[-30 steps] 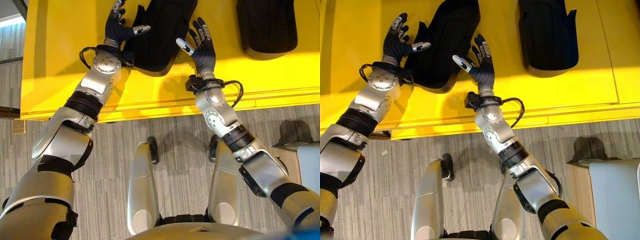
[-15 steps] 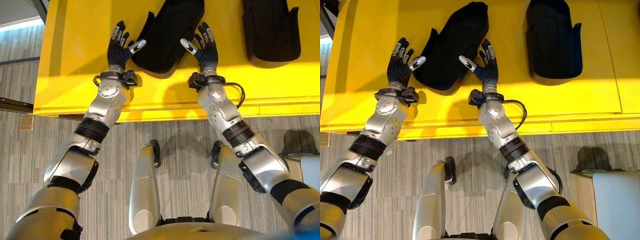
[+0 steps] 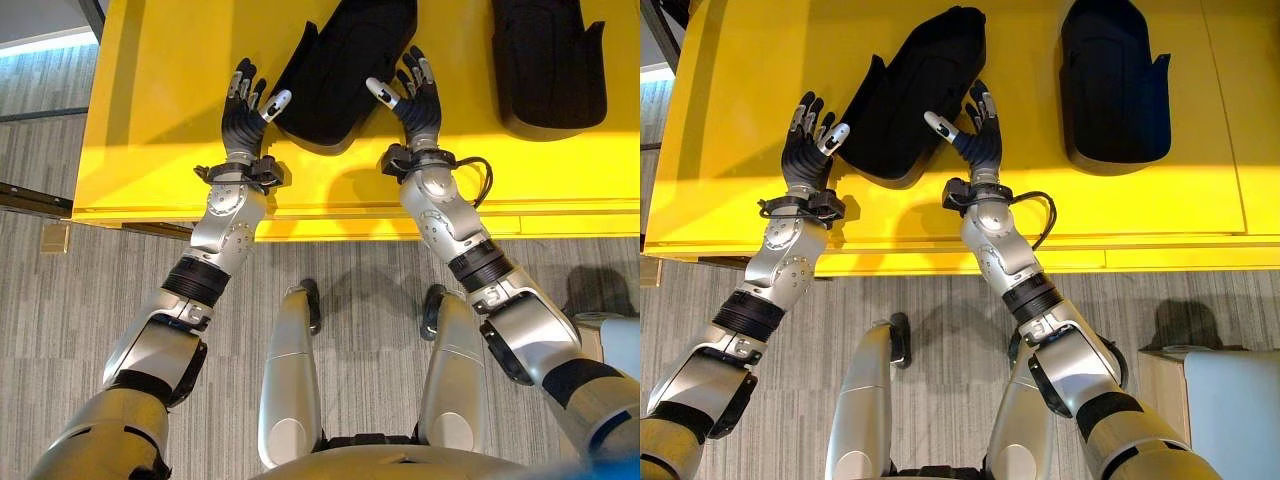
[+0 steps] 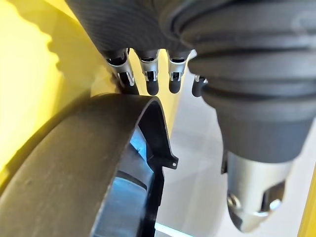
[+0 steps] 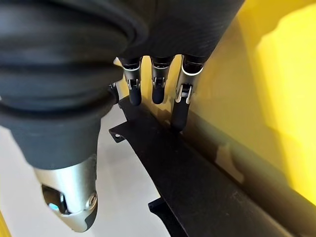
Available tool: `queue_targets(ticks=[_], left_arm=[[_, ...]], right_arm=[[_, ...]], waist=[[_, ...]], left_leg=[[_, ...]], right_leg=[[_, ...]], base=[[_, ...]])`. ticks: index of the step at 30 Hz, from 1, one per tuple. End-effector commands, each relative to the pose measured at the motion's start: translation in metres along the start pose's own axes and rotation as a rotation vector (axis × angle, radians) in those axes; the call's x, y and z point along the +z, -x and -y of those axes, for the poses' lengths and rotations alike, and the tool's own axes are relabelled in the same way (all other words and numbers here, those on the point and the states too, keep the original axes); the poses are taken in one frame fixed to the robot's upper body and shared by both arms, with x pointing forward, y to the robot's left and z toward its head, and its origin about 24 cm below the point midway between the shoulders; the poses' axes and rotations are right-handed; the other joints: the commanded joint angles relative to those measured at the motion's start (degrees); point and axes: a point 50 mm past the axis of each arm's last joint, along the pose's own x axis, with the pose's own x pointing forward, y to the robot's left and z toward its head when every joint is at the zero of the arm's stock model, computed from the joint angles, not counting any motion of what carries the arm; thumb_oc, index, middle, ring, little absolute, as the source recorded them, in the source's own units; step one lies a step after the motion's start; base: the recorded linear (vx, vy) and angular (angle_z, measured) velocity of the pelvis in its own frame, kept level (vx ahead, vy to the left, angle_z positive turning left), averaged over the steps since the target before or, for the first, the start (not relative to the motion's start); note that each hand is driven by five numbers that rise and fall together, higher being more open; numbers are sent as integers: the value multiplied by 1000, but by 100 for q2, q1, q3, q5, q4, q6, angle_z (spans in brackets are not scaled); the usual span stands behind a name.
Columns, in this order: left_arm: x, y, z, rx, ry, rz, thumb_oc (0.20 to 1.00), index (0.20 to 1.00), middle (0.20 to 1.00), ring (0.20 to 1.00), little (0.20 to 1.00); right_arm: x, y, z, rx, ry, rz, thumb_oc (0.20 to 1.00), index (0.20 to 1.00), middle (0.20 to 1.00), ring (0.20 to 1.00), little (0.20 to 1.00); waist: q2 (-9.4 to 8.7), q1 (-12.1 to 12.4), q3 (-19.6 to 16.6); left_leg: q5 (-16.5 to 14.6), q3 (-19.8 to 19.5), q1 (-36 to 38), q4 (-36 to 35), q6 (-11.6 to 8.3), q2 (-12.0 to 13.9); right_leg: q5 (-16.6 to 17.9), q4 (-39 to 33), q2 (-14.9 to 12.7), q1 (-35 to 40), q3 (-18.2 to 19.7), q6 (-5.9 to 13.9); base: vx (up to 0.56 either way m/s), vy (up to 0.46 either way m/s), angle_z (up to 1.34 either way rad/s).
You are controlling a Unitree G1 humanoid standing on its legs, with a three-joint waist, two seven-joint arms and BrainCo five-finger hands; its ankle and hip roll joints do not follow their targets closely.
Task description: Move parts from the plastic box to the shelf.
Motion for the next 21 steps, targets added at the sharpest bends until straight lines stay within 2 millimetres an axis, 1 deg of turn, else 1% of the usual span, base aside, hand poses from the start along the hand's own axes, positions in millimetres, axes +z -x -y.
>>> queue_targets(ticks=[1,2,4,5,6,7,8,10,11,15,21], left_arm=[[-15,8,19,-85,-8,-56,1000,1000,1000,1000,1000],[-14,5,24,-110,-48,-57,1000,1000,1000,1000,1000],[-13,3,26,-120,-73,-55,1000,1000,1000,1000,1000],[-10,-1,31,-143,-125,-44,1000,1000,1000,1000,1000],[-10,-1,31,-144,-125,-43,1000,1000,1000,1000,1000],[-4,-6,33,-161,-184,-24,1000,1000,1000,1000,1000],[-4,-6,33,-161,-184,-24,1000,1000,1000,1000,1000],[0,-10,36,-175,-239,-13,1000,1000,1000,1000,1000],[5,-14,40,-200,-283,3,1000,1000,1000,1000,1000],[9,-16,44,-244,-342,13,1000,1000,1000,1000,1000],[9,-12,48,-318,-417,10,1000,1000,1000,1000,1000]], right_arm=[[0,-6,-1,-14,17,-8,1000,1000,1000,1000,1000],[0,-6,-1,-18,20,-12,1000,1000,1000,1000,1000],[-1,-6,0,-22,21,-15,1000,1000,1000,1000,1000],[-1,-7,0,-19,24,-15,1000,1000,1000,1000,1000],[0,-7,0,-19,23,-15,1000,1000,1000,1000,1000],[-1,-8,0,-19,26,-17,1000,1000,1000,1000,1000],[0,-8,0,-19,25,-16,1000,1000,1000,1000,1000],[-1,-8,1,-20,31,-19,1000,1000,1000,1000,1000],[-1,-9,2,-19,39,-21,1000,1000,1000,1000,1000],[0,-11,1,-13,53,-26,1000,1000,1000,1000,1000],[1,-13,2,-8,69,-26,1000,1000,1000,1000,1000]], waist=[[-62,162,138],[-65,156,136],[-67,153,136],[-69,143,130],[-70,145,132],[-73,129,121],[-75,132,123],[-71,123,110],[-62,114,103],[-45,111,91],[-19,119,78]], left_leg=[[-58,-106,71,-272,52,-22],[-59,-107,76,-283,55,-12],[-56,-109,73,-279,54,-13],[-53,-108,74,-293,57,-10],[-52,-107,74,-293,57,-10],[-58,-110,63,-276,53,-8],[-59,-109,61,-274,53,-8],[-61,-114,68,-273,52,-2],[-65,-119,70,-271,54,1],[-76,-104,83,-265,53,0],[-77,-106,92,-285,51,2]], right_leg=[[-75,-330,-59,320,68,-18],[-73,-342,-57,320,72,-16],[-72,-332,-53,315,73,-15],[-73,-329,-54,308,75,-14],[-73,-329,-54,307,77,-14],[-78,-314,-53,287,87,-13],[-79,-311,-53,284,89,-13],[-81,-316,-50,291,88,-10],[-88,-310,-47,285,96,-3],[-92,-295,-44,283,99,3],[-80,-298,-43,284,102,-3]], base=[[0,0,0],[0,0,0],[0,0,0],[0,0,0],[0,0,0],[0,0,0],[0,0,0],[0,0,0],[0,0,0],[0,0,0],[0,0,0]])
